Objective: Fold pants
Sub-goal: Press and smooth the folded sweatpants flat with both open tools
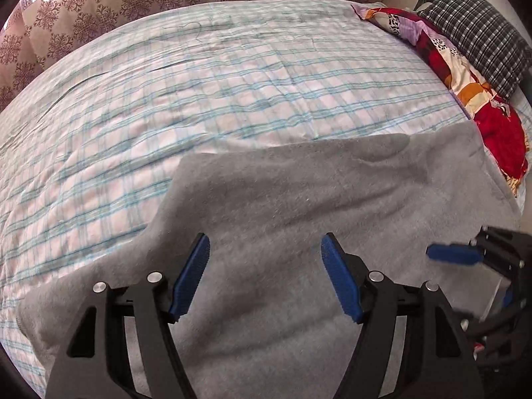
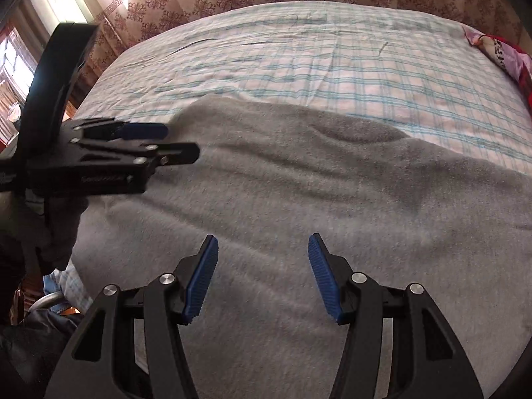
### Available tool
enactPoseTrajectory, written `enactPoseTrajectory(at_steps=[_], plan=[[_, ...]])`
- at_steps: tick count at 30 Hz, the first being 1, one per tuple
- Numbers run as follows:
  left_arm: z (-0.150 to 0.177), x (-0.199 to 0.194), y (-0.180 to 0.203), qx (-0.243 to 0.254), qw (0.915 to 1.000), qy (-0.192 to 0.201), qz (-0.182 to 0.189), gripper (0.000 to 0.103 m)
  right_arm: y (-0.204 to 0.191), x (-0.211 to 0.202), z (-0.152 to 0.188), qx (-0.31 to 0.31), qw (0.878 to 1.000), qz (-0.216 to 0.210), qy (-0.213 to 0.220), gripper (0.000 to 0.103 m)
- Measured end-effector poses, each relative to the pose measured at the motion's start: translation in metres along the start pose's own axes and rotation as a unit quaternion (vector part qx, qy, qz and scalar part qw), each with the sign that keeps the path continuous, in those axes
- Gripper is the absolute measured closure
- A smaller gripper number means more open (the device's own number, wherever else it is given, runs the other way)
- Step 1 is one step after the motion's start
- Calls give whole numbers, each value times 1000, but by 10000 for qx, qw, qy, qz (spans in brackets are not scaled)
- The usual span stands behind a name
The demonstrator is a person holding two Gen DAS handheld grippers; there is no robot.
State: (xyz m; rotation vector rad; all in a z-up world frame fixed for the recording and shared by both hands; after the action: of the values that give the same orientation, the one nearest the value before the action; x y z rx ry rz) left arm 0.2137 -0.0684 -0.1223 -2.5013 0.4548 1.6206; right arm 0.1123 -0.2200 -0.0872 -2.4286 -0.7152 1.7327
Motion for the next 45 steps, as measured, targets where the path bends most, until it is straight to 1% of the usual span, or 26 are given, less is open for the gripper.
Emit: enactPoseTrajectory(at_steps=[2, 5, 6, 9, 14, 15, 16, 17, 20, 22, 24, 25, 27, 28, 29, 30, 31, 32, 34, 36, 38, 39, 40, 41, 44, 45], plan=[[-7, 18, 6, -86, 9998, -182, 62, 32, -11, 7, 15, -114, 9996, -48, -272, 45], [-10, 42, 2, -172, 9991, -366, -141, 32, -20, 9, 37, -405, 9981, 156, -447, 44], [-11, 45, 0, -222, 9991, -347, -141, 32, -21, 7, 42, -419, 9978, 169, -484, 43], [-17, 47, -2, -321, 9984, -327, -326, 33, -23, 1, 54, -413, 9974, 64, -594, 43], [-19, 48, 2, -333, 9971, -315, -601, 33, -16, -13, 60, -266, 9973, -363, -586, 45], [-20, 46, 2, -286, 9971, -314, -635, 33, -11, -19, 57, -143, 9977, -445, -490, 45], [-20, 44, 4, -235, 9971, -308, -657, 33, -1, -26, 51, -2, 9986, -404, -334, 45], [-20, 41, 7, -192, 9971, -299, -668, 33, 11, -35, 46, 120, 9995, -241, -136, 45], [-27, 35, 20, -97, 9981, -258, -554, 33, 59, -55, 28, 444, 9966, 562, 412, 45], [-33, 32, 37, 23, 9988, -206, -453, 32, 91, -62, 16, 612, 9923, 863, 640, 45], [-39, 31, 58, 200, 9992, -146, -312, 31, 123, -64, 6, 738, 9871, 1186, 778, 45], [-41, 32, 68, 313, 9990, -127, -278, 27, 139, -66, 2, 803, 9833, 1398, 848, 45], [-42, 35, 85, 541, 9981, -131, -260, 25, 178, -72, 2, 1086, 9758, 1701, 845, 45], [-42, 39, 92, 642, 9975, -163, -260, 25, 196, -75, 5, 1331, 9711, 1795, 834, 52], [-41, 44, 96, 720, 9968, -198, -285, 25, 217, -78, 8, 1533, 9695, 1725, 827, 59], [-40, 49, 99, 771, 9961, -245, -345, 25, 230, -78, 12, 1732, 9695, 1514, 840, 68], [-40, 55, 100, 789, 9956, -299, -399, 25, 237, -83, 16, 1896, 9686, 1315, 927, 72], [-39, 58, 100, 757, 9957, -331, -409, 23, 245, -84, 18, 2015, 9674, 1165, 995, 72], [-41, 61, 100, 666, 9964, -335, -402, 21, 249, -90, 23, 2171, 9654, 916, 1121, 72], [-44, 61, 101, 641, 9965, -340, -412, 20, 250, -99, 22, 2202, 9644, 722, 1271, 69], [-45, 61, 102, 643, 9964, -331, -433, 20, 247, -114, 17, 2084, 9626, 830, 1519, 65], [-46, 61, 102, 633, 9965, -325, -434, 20, 247, -125, 14, 2032, 9607, 870, 1680, 58], [-46, 61, 102, 614, 9967, -319, -433, 19, 251, -133, 11, 1991, 9586, 919, 1816, 54], [-46, 61, 103, 585, 9968, -318, -432, 19, 254, -136, 4, 1937, 9584, 970, 1859, 54], [-47, 62, 102, 521, 9973, -314, -417, 18, 267, -130, -6, 1735, 9679, 899, 1582, 54], [-47, 62, 102, 521, 9973, -314, -416, 18, 270, -123, -7, 1711, 9711, 790, 1465, 54]])
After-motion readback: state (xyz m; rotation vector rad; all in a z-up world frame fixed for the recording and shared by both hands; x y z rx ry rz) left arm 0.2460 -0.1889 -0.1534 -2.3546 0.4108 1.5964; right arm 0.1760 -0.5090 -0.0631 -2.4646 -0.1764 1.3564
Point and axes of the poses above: each gripper's, at about its wrist camera, not at the fingertips, and x roughly the way its jaws point, y to its right, z to its underside, the point moved 6 cm from there along x, roughly the way its jaws point, and after that the axes turned 4 degrees about -z, right-handed, at the moved point
